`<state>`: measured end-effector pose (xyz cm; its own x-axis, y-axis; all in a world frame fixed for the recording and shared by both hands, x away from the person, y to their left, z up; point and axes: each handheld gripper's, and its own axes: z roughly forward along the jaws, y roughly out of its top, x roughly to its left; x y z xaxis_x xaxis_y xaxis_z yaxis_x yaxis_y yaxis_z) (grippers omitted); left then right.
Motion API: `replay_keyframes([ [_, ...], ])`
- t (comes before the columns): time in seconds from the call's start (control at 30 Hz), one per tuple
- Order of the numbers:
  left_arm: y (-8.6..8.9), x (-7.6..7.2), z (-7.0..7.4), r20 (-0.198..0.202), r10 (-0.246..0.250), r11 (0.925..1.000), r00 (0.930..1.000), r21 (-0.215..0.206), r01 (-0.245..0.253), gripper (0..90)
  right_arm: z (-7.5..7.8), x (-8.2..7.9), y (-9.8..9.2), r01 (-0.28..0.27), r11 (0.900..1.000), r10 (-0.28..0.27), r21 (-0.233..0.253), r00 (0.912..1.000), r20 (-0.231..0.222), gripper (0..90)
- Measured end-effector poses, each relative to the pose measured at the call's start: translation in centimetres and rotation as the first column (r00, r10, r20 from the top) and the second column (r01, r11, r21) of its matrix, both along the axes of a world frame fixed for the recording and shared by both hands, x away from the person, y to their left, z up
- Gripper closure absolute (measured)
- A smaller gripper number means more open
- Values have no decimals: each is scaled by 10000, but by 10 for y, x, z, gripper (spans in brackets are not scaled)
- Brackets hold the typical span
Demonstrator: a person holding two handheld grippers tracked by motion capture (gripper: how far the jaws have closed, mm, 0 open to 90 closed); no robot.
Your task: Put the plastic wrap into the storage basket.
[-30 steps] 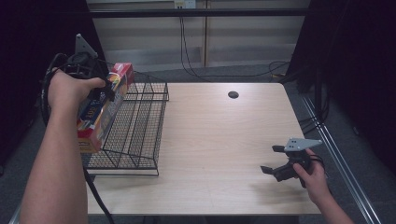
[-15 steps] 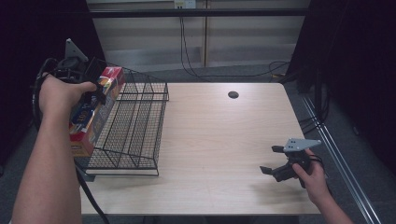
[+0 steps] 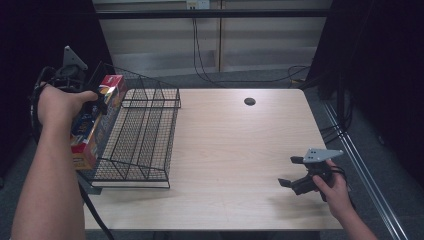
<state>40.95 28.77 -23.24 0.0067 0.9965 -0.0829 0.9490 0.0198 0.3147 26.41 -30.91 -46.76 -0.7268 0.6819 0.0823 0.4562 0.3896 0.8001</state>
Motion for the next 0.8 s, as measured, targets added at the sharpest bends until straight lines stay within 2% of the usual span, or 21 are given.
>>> replay_keyframes([
  [0.17, 6, 0, -2, 43, 60, 9998, 10000, 164, -61, 461, 0, 0, 0, -41, 10000, 41, 2, 10000, -39, 17],
  [0.2, 6, 0, -3, 45, 227, 9997, 9997, 44, -227, 461, 0, 0, 0, -55, 10000, 55, 3, 10000, -73, 17],
  [0.23, 8, 0, -4, 27, 144, 9999, 9999, 2, -144, 461, 0, 0, 0, -43, 10000, 43, -4, 10000, -78, 17],
  [0.33, 10, 1, -6, 33, 347, 9994, 9994, -2, -347, 461, 0, 0, 0, -20, 10000, 20, 0, 10000, -50, 17],
  [0.4, 12, 1, -6, -22, 229, 9997, 9997, 122, -229, 460, 0, -1, 0, -13, 10000, 13, -3, 10000, -56, 17],
  [0.47, 11, 2, -8, 0, 452, 9989, 9990, 91, -452, 459, 0, -1, 0, -13, 10000, 13, -10, 10000, -53, 17],
  [0.5, 12, 3, -9, -30, 342, 9992, 9994, 214, -341, 459, 0, -1, 0, 11, 10000, -11, -22, 10000, -24, 17],
  [0.53, 12, 3, -10, -38, 457, 9989, 9989, 124, -456, 459, 0, -1, 1, -31, 10000, 31, 8, 10000, -49, 17],
  [0.57, 13, 4, -11, -35, 340, 9992, 9994, 217, -339, 458, 0, -1, 1, -55, 10000, 55, 4, 10000, -58, 17],
  [0.63, 12, 5, -13, -15, 546, 9984, 9985, 160, -546, 458, -1, -1, 0, -72, 10000, 72, -2, 10000, -58, 17],
  [0.73, 12, 6, -15, 4, 414, 9987, 9991, 312, -414, 457, -1, -2, 0, 47, 10000, -47, -29, 10000, -53, 17],
  [0.8, 11, 7, -17, -57, 471, 9986, 9989, 250, -470, 456, -1, -2, 0, 41, 10000, -41, -31, 10000, -35, 17],
])
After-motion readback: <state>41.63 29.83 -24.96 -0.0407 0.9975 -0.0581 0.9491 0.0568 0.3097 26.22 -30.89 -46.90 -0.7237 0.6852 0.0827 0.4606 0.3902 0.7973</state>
